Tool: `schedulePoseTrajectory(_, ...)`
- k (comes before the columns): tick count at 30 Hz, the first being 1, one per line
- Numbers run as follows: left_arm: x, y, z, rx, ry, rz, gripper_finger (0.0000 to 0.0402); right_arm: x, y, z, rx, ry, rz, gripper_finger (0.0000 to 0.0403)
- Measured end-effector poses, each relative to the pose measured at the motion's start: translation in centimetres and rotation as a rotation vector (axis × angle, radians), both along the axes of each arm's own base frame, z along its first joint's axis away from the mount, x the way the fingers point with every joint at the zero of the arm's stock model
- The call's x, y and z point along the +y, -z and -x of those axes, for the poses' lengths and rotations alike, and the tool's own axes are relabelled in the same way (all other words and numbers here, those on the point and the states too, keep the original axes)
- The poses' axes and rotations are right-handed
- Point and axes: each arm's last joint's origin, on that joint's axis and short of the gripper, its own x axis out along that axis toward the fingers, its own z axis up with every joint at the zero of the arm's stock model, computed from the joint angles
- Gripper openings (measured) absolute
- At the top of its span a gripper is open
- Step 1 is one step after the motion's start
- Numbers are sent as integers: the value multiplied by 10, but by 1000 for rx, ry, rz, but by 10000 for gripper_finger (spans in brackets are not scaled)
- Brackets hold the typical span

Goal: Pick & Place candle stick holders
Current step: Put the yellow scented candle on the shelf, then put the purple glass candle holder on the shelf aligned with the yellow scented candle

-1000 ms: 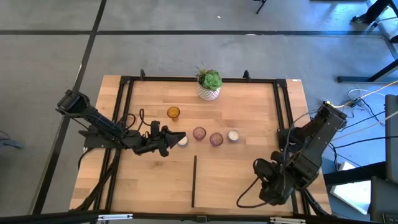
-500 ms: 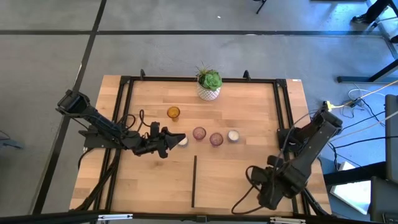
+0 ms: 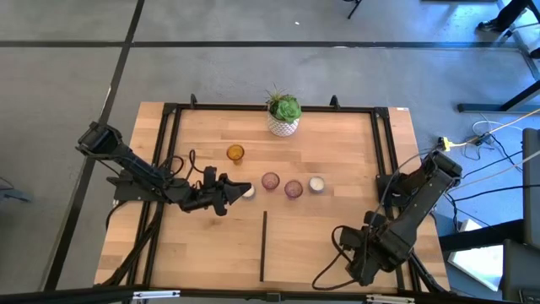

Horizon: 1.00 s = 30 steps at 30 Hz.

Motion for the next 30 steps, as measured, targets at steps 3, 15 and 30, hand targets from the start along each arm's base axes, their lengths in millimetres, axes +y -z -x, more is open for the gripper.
schedulePoseTrajectory(3,0,0,0,0,0,0,59,0,0,1,2,19,1,160)
schedulePoseTrajectory(15,0,1,0,8,0,-4,59,-1,-1,12,74,51,56,160)
schedulePoseTrajectory(30,0,1,0,15,-8,-5,59,-8,-17,-10,-99,25,47,160)
